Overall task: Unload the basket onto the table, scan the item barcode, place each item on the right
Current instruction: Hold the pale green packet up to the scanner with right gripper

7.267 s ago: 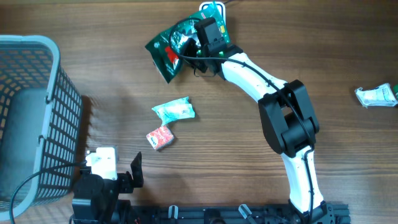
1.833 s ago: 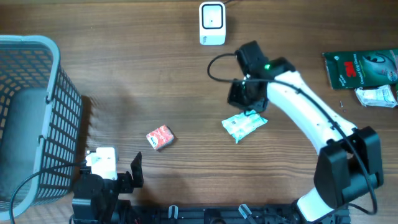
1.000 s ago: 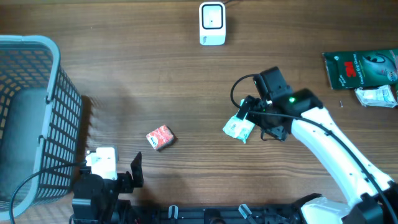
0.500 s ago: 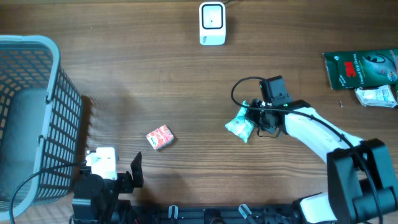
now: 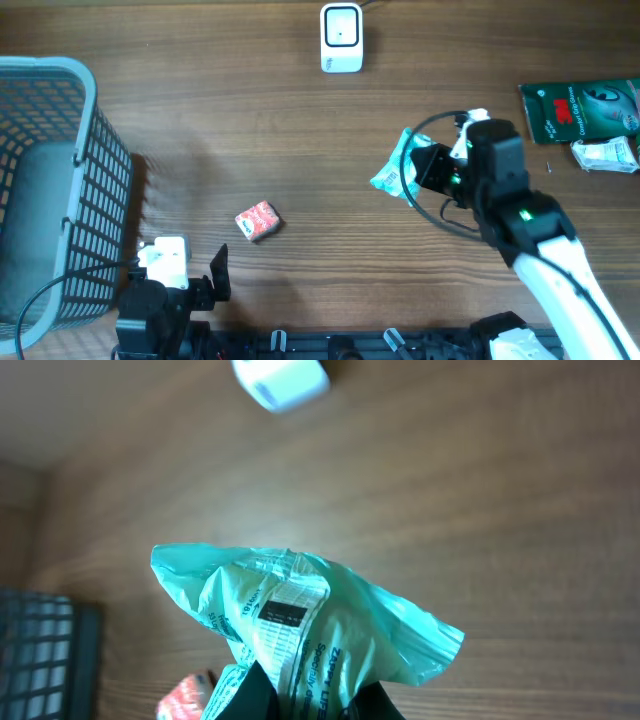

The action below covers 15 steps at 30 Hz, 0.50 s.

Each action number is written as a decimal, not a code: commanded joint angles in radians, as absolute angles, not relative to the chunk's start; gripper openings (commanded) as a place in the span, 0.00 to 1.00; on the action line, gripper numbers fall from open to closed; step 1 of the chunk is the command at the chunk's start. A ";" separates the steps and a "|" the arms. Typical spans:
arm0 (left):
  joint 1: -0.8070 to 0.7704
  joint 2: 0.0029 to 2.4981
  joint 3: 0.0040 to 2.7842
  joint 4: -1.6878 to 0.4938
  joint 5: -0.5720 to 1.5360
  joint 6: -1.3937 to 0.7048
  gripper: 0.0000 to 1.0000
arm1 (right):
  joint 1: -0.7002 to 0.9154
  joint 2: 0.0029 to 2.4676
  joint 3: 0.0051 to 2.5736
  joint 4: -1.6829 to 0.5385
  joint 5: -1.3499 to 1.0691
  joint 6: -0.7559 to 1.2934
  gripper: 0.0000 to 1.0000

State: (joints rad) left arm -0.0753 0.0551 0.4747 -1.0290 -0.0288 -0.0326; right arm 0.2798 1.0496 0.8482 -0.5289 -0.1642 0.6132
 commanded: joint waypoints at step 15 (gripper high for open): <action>-0.073 0.054 0.471 -1.024 -0.028 -0.038 1.00 | 0.530 1.788 0.870 1.088 0.530 -0.427 0.05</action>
State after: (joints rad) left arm -0.0757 0.0589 0.4740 -1.0267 -0.0284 -0.0326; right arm 0.5072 1.6684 0.8593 0.8948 0.3904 -0.1741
